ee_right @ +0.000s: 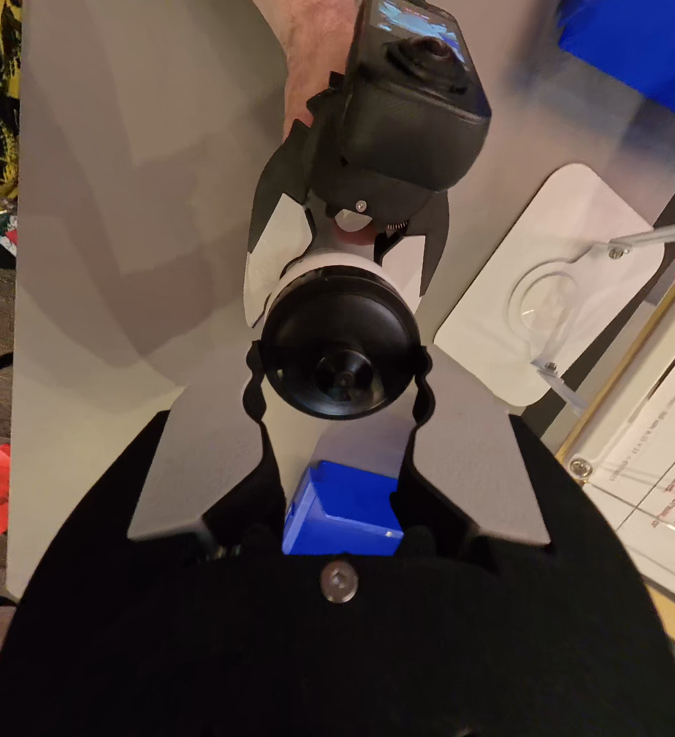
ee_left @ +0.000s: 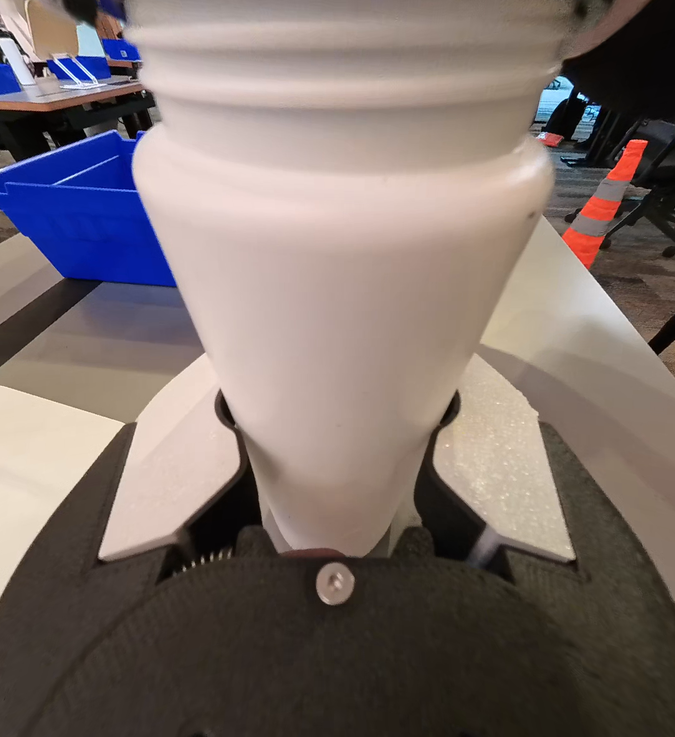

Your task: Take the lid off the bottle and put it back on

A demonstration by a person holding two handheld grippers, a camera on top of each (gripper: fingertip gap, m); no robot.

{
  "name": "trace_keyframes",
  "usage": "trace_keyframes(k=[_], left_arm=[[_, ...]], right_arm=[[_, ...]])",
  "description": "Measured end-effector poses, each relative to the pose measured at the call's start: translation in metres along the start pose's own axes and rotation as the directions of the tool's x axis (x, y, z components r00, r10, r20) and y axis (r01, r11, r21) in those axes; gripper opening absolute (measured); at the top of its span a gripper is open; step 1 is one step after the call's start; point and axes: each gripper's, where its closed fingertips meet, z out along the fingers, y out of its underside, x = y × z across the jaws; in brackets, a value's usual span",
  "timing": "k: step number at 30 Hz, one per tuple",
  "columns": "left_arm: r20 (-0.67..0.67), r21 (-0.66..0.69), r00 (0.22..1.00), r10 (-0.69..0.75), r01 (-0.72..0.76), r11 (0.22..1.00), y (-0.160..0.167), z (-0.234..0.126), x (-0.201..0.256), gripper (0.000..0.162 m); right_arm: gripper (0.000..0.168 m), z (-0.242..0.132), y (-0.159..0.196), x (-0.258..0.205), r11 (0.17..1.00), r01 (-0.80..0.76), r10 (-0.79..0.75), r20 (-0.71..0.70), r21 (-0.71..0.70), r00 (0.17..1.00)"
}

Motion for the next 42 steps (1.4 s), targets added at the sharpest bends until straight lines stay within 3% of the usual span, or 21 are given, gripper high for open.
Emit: trace_keyframes(k=[7, 19, 23, 25, 28, 32, 42], left_arm=[[-0.004, 0.004, 1.0, -0.003, 0.003, 1.0, 0.0001, -0.0006, -0.0002, 0.1], [0.004, 0.001, 1.0, -0.001, 0.001, 1.0, 0.0003, -0.0002, -0.0002, 0.1], [0.008, 0.001, 1.0, -0.002, 0.002, 1.0, 0.0003, 0.0001, -0.0005, 0.1], [0.008, 0.0, 1.0, 0.0, 0.0, 1.0, 0.0002, 0.0003, -0.0003, 0.1], [0.007, 0.0, 1.0, 0.001, -0.001, 1.0, 0.0002, 0.0005, 0.0, 0.1], [0.007, 0.001, 1.0, -0.002, 0.002, 1.0, 0.0002, 0.0, -0.0004, 0.1], [0.007, -0.005, 1.0, 0.015, -0.015, 1.0, -0.0003, 0.0016, 0.0019, 0.1]], right_arm=[[0.074, 0.0016, -0.0013, 0.0009, 1.0, -0.023, 0.023, 0.011, -0.013, 1.0], [0.075, 0.0019, -0.0014, -0.0012, 0.926, -0.378, 0.377, -0.037, -0.02, 0.925], [0.076, 0.0019, -0.0009, -0.0008, 0.937, -0.348, 0.348, -0.046, 0.0, 0.936], [0.093, 0.0018, 0.0016, 0.0004, 0.952, -0.307, 0.306, -0.051, -0.011, 0.951], [0.092, 0.0018, 0.0011, 0.0007, 0.975, -0.22, 0.219, -0.036, -0.023, 0.975], [0.074, 0.0018, -0.0017, 0.0006, 0.986, -0.161, 0.161, -0.006, -0.033, 0.987], [0.076, 0.0013, 0.0016, -0.0065, 0.93, -0.366, 0.365, -0.017, -0.033, 0.931]])
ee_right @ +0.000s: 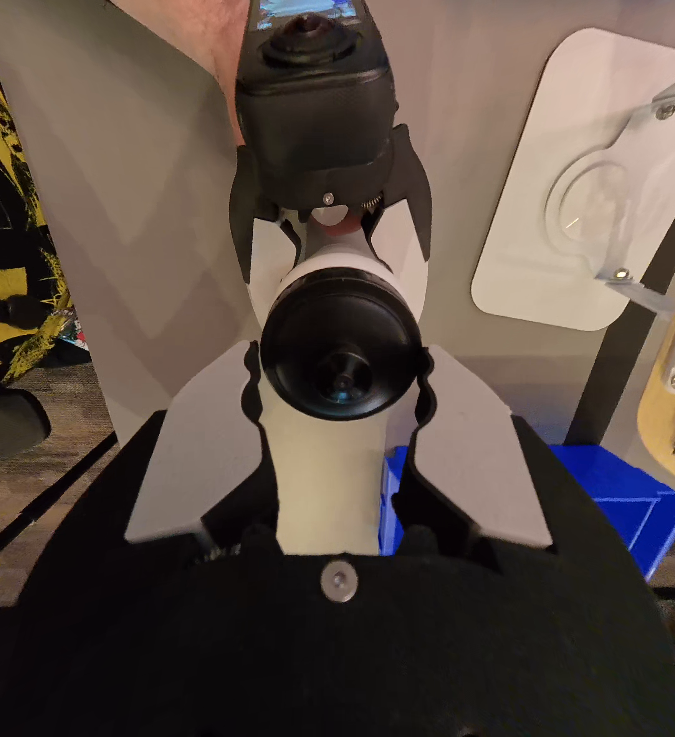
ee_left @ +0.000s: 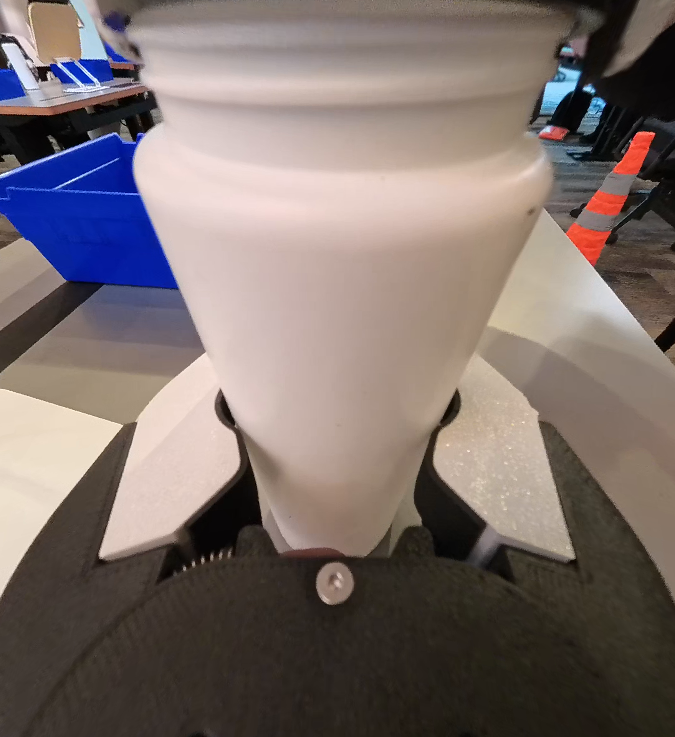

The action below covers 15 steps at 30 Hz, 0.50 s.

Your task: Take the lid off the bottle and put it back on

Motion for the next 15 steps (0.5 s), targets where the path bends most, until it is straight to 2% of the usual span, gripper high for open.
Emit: trace_keyframes(k=[4, 9, 15], left_arm=[[-0.003, 0.008, 1.0, -0.018, 0.018, 1.0, 0.0, -0.001, -0.002, 0.1], [-0.001, 0.007, 1.0, -0.015, 0.015, 1.0, 0.0, -0.001, -0.001, 0.1], [-0.002, 0.005, 1.0, -0.006, 0.006, 1.0, 0.0, 0.0, 0.0, 0.1]], right_arm=[[0.081, -0.002, 0.004, 0.0, 0.999, 0.044, -0.044, 0.001, 0.003, 0.999], [0.072, -0.004, -0.007, 0.003, 0.985, 0.158, -0.158, -0.001, 0.063, 0.987], [0.073, -0.003, -0.005, 0.001, 0.994, 0.099, -0.1, 0.009, 0.046, 0.995]])
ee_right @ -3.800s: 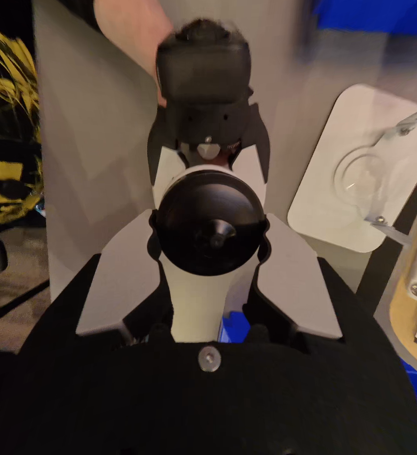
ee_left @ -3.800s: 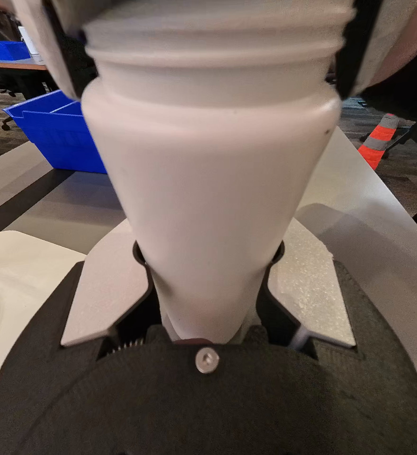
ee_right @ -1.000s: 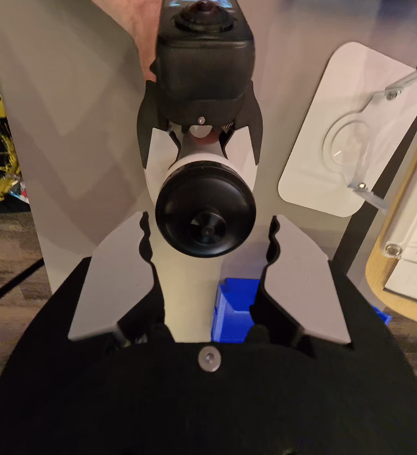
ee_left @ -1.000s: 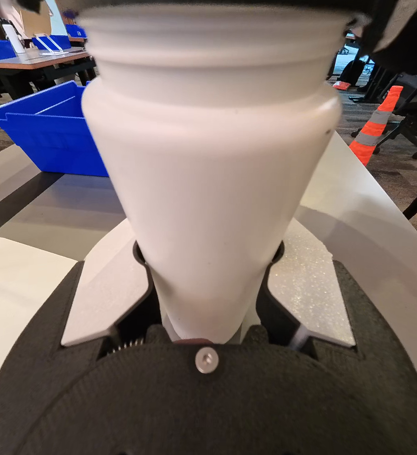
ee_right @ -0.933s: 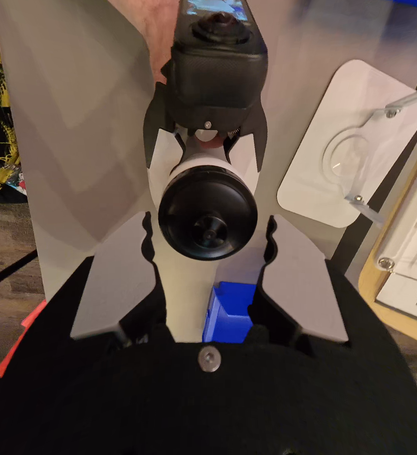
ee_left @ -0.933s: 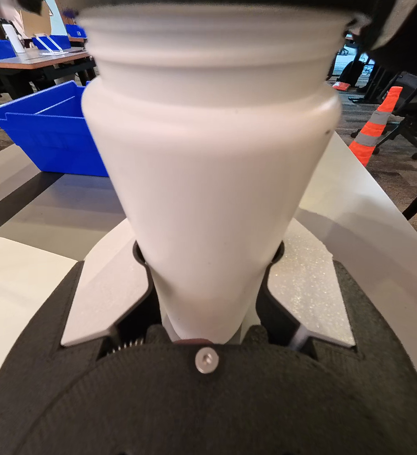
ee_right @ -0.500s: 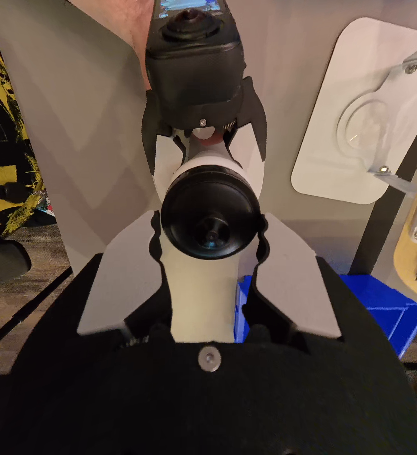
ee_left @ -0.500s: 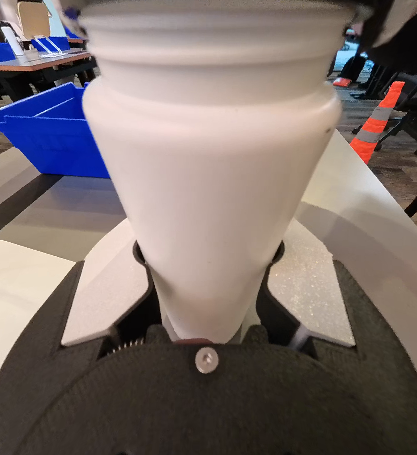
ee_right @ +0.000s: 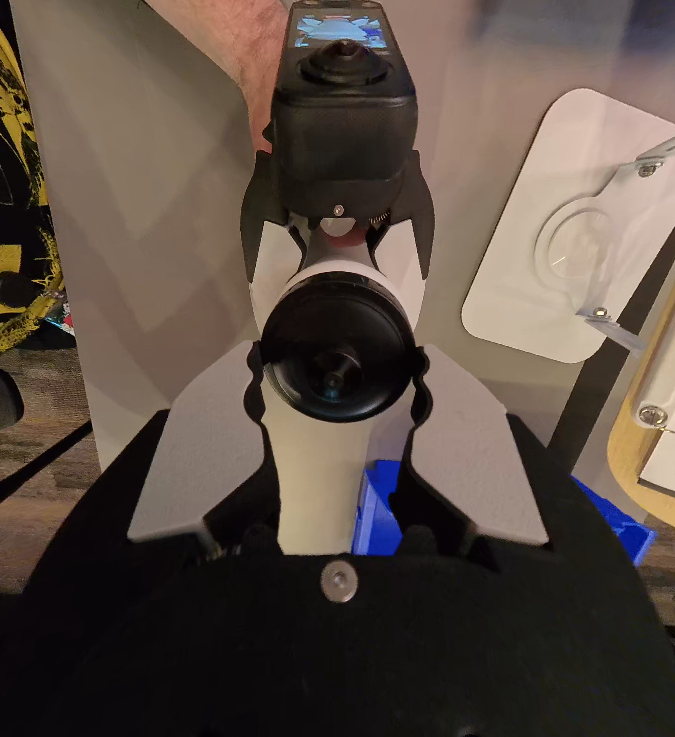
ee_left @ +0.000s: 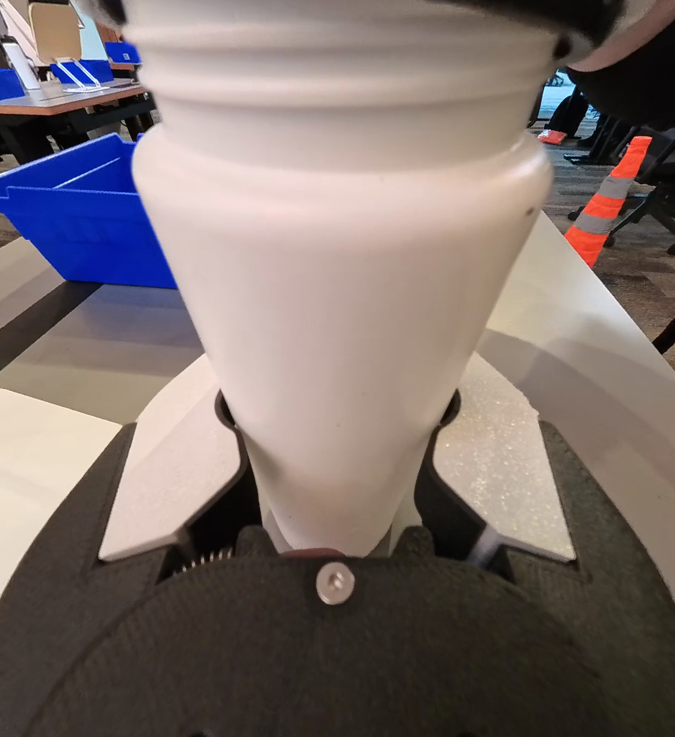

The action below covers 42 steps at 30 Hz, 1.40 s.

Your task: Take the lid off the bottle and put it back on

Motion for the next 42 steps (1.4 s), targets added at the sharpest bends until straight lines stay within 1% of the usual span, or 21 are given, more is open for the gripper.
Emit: trace_keyframes(k=[6, 11, 13, 15, 17, 21, 23, 25, 26, 29, 33, 36, 37, 42], left_arm=[[0.001, 0.0, 1.0, 0.0, 0.0, 1.0, 0.0, 0.0, 0.0, 0.1], [0.006, 0.002, 1.0, -0.007, 0.007, 1.0, 0.0, -0.0005, -0.0009, 0.1], [0.007, 0.001, 1.0, -0.006, 0.006, 1.0, 0.0001, -0.0003, -0.0008, 0.1], [0.007, 0.002, 1.0, -0.007, 0.007, 1.0, 0.0, -0.0003, -0.0007, 0.1], [0.007, 0.003, 1.0, -0.008, 0.008, 1.0, -0.0001, -0.0003, -0.0009, 0.1], [0.007, 0.003, 1.0, -0.007, 0.007, 1.0, -0.0001, -0.0002, -0.0006, 0.1], [0.007, 0.003, 1.0, -0.006, 0.006, 1.0, -0.0001, -0.0001, -0.0006, 0.1], [0.007, 0.003, 1.0, -0.004, 0.004, 1.0, -0.0001, 0.0002, -0.0002, 0.1], [0.007, 0.001, 1.0, -0.003, 0.003, 1.0, -0.0002, 0.0003, -0.0002, 0.1], [0.009, 0.0, 1.0, -0.002, 0.002, 1.0, -0.0001, 0.0003, -0.0001, 0.1], [0.005, 0.002, 1.0, 0.002, -0.002, 1.0, -0.0002, 0.0006, 0.0005, 0.1], [0.001, 0.008, 1.0, -0.006, 0.006, 1.0, -0.0003, 0.0002, -0.0001, 0.1], [0.0, 0.009, 1.0, -0.007, 0.007, 1.0, -0.0004, 0.0002, -0.0002, 0.1], [0.004, 0.002, 1.0, 0.002, -0.002, 1.0, -0.0003, 0.001, 0.0008, 0.1]], right_arm=[[0.073, -0.0001, -0.0004, -0.0009, 0.991, -0.129, 0.129, 0.015, 0.018, 0.992], [0.073, 0.0, -0.0032, 0.0007, 0.962, -0.272, 0.271, 0.03, 0.024, 0.962], [0.073, 0.0, -0.0035, 0.0013, 0.955, -0.294, 0.293, 0.029, 0.028, 0.956], [0.075, 0.0008, -0.0017, 0.0005, 0.967, -0.252, 0.252, 0.014, 0.023, 0.968], [0.082, 0.003, -0.0003, -0.0024, 0.975, -0.22, 0.22, 0.018, 0.022, 0.975], [0.087, 0.0047, -0.0039, -0.0016, 0.985, -0.161, 0.161, 0.004, 0.065, 0.987], [0.083, 0.0032, -0.0061, -0.0009, 0.991, -0.107, 0.107, 0.003, 0.086, 0.994], [0.076, 0.0026, -0.0039, 0.001, 0.995, -0.063, 0.063, 0.004, 0.076, 0.998], [0.075, 0.0025, -0.0036, 0.0014, 0.996, -0.045, 0.045, 0.01, 0.075, 0.999], [0.075, 0.0028, -0.0031, 0.001, 0.998, -0.026, 0.024, 0.02, 0.063, 0.999], [0.075, 0.0026, -0.0028, 0.0001, 0.996, -0.056, 0.056, 0.001, 0.07, 0.998], [0.075, 0.0027, -0.0042, 0.0013, 0.992, 0.071, -0.063, -0.074, 0.108, 0.995], [0.075, 0.003, -0.0046, 0.0017, 0.989, 0.085, -0.075, -0.082, 0.118, 0.994], [0.075, 0.0057, -0.0032, -0.0002, 0.989, 0.052, -0.054, 0.014, 0.136, 0.998]])
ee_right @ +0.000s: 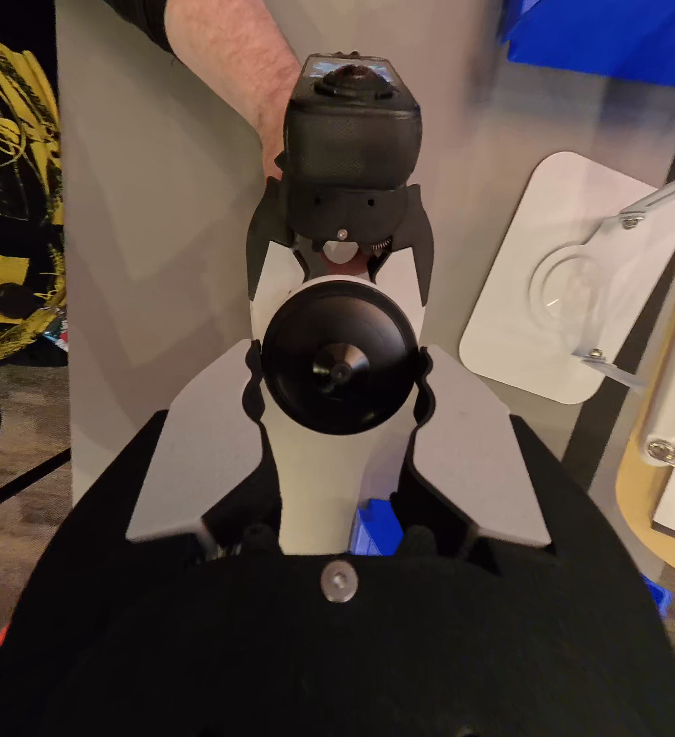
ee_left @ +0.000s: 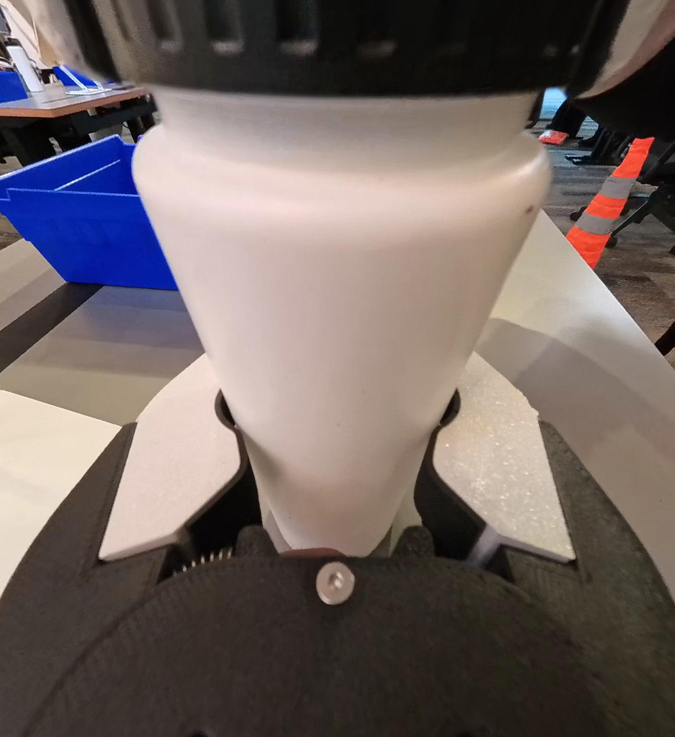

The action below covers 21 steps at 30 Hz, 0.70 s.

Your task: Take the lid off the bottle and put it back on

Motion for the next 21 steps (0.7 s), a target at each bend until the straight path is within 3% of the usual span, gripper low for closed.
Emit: trace_keyframes(k=[5, 13, 15, 18, 21], left_arm=[[0.002, 0.0, 1.0, -0.001, 0.001, 1.0, 0.0, 0.0, 0.0, 0.1], [0.002, 0.001, 1.0, 0.0, 0.0, 1.0, 0.0, 0.0, 0.0, 0.1], [0.004, -0.002, 1.0, 0.003, -0.003, 1.0, 0.0, 0.0, 0.0, 0.1], [0.003, 0.003, 1.0, -0.01, 0.01, 1.0, 0.0, -0.001, -0.001, 0.1], [0.005, 0.001, 1.0, -0.003, 0.003, 1.0, 0.0, 0.0, -0.001, 0.1]], right_arm=[[0.075, 0.0, 0.001, 0.0, 0.999, -0.003, 0.004, 0.007, -0.046, 1.0], [0.075, 0.001, 0.001, 0.001, 0.963, -0.27, 0.268, -0.082, -0.007, 0.96], [0.076, 0.001, 0.002, 0.0, 0.962, -0.272, 0.27, -0.092, -0.009, 0.958], [0.098, 0.006, 0.006, -0.007, 0.971, -0.236, 0.233, -0.056, -0.04, 0.971], [0.097, 0.0, 0.001, -0.003, 0.983, -0.183, 0.183, -0.057, -0.008, 0.982]])
